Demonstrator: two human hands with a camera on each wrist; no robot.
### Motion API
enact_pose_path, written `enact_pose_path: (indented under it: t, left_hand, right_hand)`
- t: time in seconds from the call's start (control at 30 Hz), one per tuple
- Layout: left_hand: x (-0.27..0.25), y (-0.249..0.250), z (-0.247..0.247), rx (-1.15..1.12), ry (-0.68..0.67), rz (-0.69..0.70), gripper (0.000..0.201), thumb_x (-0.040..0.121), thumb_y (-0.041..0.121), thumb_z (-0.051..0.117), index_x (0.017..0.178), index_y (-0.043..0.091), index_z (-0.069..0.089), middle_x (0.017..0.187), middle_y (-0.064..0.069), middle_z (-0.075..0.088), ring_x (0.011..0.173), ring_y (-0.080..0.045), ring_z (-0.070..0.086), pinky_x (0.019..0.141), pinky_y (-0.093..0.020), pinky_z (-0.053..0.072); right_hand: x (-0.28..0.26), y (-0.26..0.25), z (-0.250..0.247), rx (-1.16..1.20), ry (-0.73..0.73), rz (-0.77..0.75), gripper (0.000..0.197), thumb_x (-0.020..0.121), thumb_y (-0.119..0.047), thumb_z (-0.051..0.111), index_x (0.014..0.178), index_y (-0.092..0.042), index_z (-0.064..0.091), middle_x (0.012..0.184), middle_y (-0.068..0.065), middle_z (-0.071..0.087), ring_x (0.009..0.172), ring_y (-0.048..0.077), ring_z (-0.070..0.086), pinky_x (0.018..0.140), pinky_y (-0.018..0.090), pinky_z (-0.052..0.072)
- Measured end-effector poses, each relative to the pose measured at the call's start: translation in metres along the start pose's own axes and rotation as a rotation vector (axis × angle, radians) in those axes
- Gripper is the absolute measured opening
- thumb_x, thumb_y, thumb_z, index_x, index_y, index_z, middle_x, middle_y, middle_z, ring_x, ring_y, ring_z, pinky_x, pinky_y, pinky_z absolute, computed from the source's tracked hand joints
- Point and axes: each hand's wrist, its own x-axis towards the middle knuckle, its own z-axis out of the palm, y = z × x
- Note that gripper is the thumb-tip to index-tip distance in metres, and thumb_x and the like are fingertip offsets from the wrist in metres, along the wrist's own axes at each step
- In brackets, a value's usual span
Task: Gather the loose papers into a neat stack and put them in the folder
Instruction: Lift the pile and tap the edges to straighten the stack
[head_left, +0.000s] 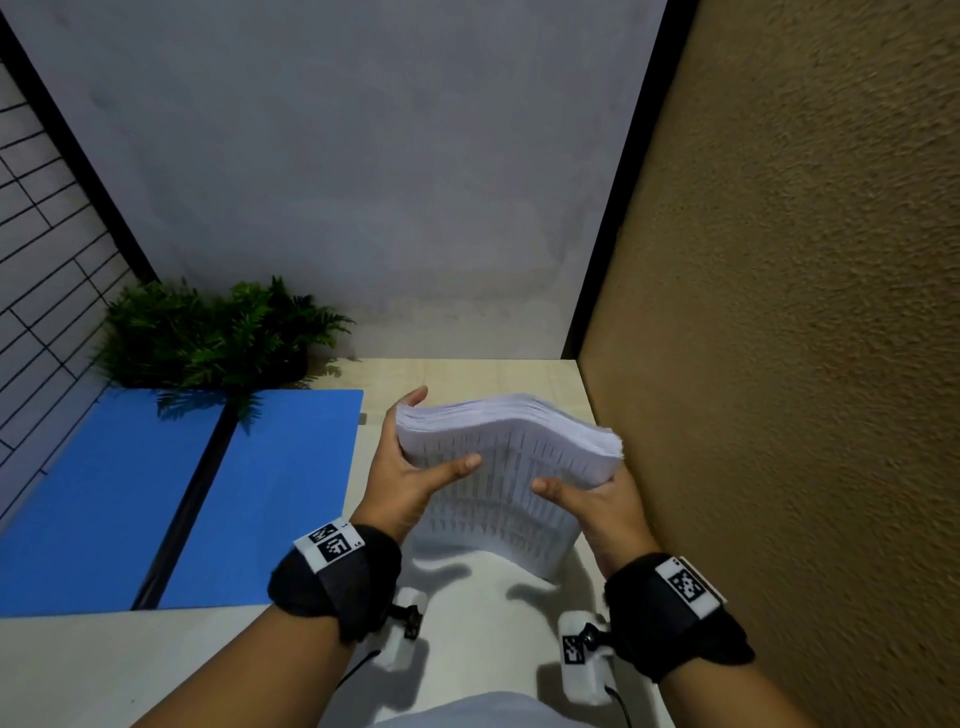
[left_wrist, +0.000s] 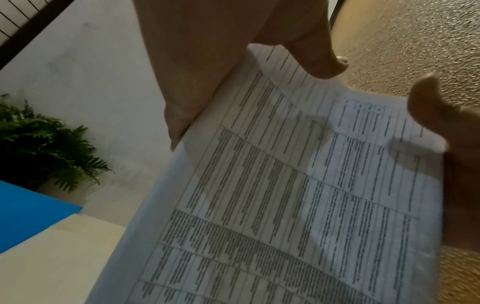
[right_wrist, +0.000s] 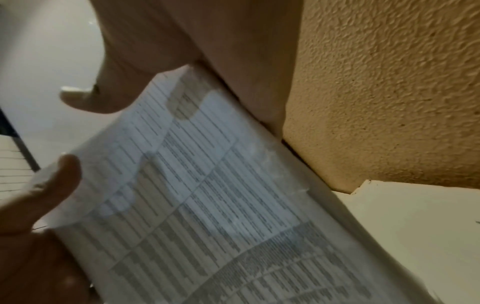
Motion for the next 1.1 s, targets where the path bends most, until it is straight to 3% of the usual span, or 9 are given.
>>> enact_pose_path:
  t: [0.2, 0.27, 0.37, 0.5, 0.6, 0.73, 0.83, 0.97, 1.1]
  left_hand:
    - [0.004, 0.005, 0.002, 0.012, -0.002, 0.009, 0.098, 0.053, 0.036, 0.089, 0.137, 0.041, 0.039, 0.13, 0.012, 0.055, 0.118, -0.005, 0.054, 0.086, -0.025, 0.054]
    - [0.005, 0.004, 0.001, 0.032, -0.005, 0.015, 0.096, 0.054, 0.035, 0.09, 0.136, 0.04, 0.04, 0.13, 0.011, 0.055, 0.119, -0.006, 0.054, 0.088, -0.03, 0.054]
    - [0.006, 0.0, 0.0, 0.058, 0.011, -0.014, 0.094, 0.057, 0.036, 0.09, 0.137, 0.038, 0.04, 0.129, 0.013, 0.055, 0.118, -0.004, 0.053, 0.091, -0.03, 0.052]
    - [0.007, 0.001, 0.0, 0.101, 0.054, -0.055, 0.05, 0.068, 0.017, 0.087, 0.111, 0.013, 0.062, 0.106, 0.002, 0.071, 0.102, -0.017, 0.066, 0.082, -0.031, 0.055]
    - [0.005, 0.007, 0.002, 0.164, 0.041, -0.015, 0.027, 0.075, 0.011, 0.081, 0.091, 0.001, 0.062, 0.082, -0.001, 0.066, 0.082, -0.017, 0.062, 0.072, -0.03, 0.051]
    - [0.005, 0.014, 0.0, 0.155, 0.039, 0.005, 0.033, 0.068, 0.012, 0.086, 0.087, 0.009, 0.059, 0.08, 0.002, 0.063, 0.075, -0.011, 0.061, 0.065, -0.022, 0.051]
    - [0.004, 0.008, -0.004, 0.128, 0.025, -0.01, 0.057, 0.053, 0.019, 0.093, 0.098, 0.017, 0.058, 0.093, 0.004, 0.066, 0.089, -0.013, 0.065, 0.073, -0.028, 0.056]
    - [-0.001, -0.004, -0.005, 0.115, -0.024, -0.063, 0.078, 0.049, 0.028, 0.094, 0.118, 0.016, 0.059, 0.112, -0.002, 0.07, 0.107, -0.019, 0.066, 0.085, -0.038, 0.058]
    - [-0.004, -0.005, -0.003, 0.074, -0.03, -0.079, 0.08, 0.049, 0.026, 0.093, 0.12, 0.015, 0.06, 0.113, -0.003, 0.072, 0.105, -0.016, 0.068, 0.08, -0.031, 0.058]
  right_hand:
    - [0.0, -0.003, 0.004, -0.098, 0.111, -0.05, 0.08, 0.046, -0.035, 0.094, 0.117, -0.029, 0.059, 0.114, -0.001, 0.068, 0.109, 0.021, 0.065, 0.084, 0.043, 0.058]
    - [0.001, -0.004, 0.005, -0.138, 0.054, -0.039, 0.066, 0.051, -0.027, 0.093, 0.11, -0.027, 0.063, 0.11, 0.0, 0.069, 0.106, 0.024, 0.065, 0.081, 0.041, 0.059]
    - [0.005, -0.003, 0.001, -0.112, 0.181, -0.054, 0.064, 0.054, -0.023, 0.091, 0.11, -0.03, 0.061, 0.112, -0.001, 0.067, 0.107, 0.022, 0.064, 0.083, 0.043, 0.058]
    - [0.006, -0.005, 0.006, -0.111, 0.16, -0.029, 0.034, 0.069, -0.013, 0.083, 0.1, -0.018, 0.068, 0.099, 0.005, 0.072, 0.101, 0.032, 0.067, 0.084, 0.047, 0.057]
    - [0.004, -0.014, 0.007, -0.077, 0.25, -0.077, 0.018, 0.075, -0.007, 0.077, 0.087, -0.018, 0.072, 0.093, 0.009, 0.074, 0.099, 0.036, 0.067, 0.087, 0.051, 0.056]
    - [-0.002, -0.018, 0.007, -0.079, 0.321, -0.144, 0.047, 0.07, -0.014, 0.082, 0.108, -0.033, 0.061, 0.113, -0.001, 0.065, 0.108, 0.024, 0.063, 0.084, 0.039, 0.057]
    - [-0.013, -0.021, 0.009, -0.381, 0.344, -0.359, 0.082, 0.064, -0.023, 0.085, 0.13, -0.045, 0.043, 0.134, -0.014, 0.039, 0.119, 0.003, 0.046, 0.09, 0.027, 0.049]
    - [-0.017, -0.016, 0.013, -0.532, 0.277, -0.35, 0.073, 0.065, -0.038, 0.082, 0.129, -0.043, 0.049, 0.121, -0.026, 0.029, 0.117, 0.002, 0.041, 0.092, 0.029, 0.05]
    - [-0.02, -0.015, 0.018, -0.648, 0.246, -0.46, 0.061, 0.063, -0.044, 0.082, 0.117, -0.037, 0.053, 0.122, -0.013, 0.034, 0.109, -0.01, 0.041, 0.079, 0.007, 0.043]
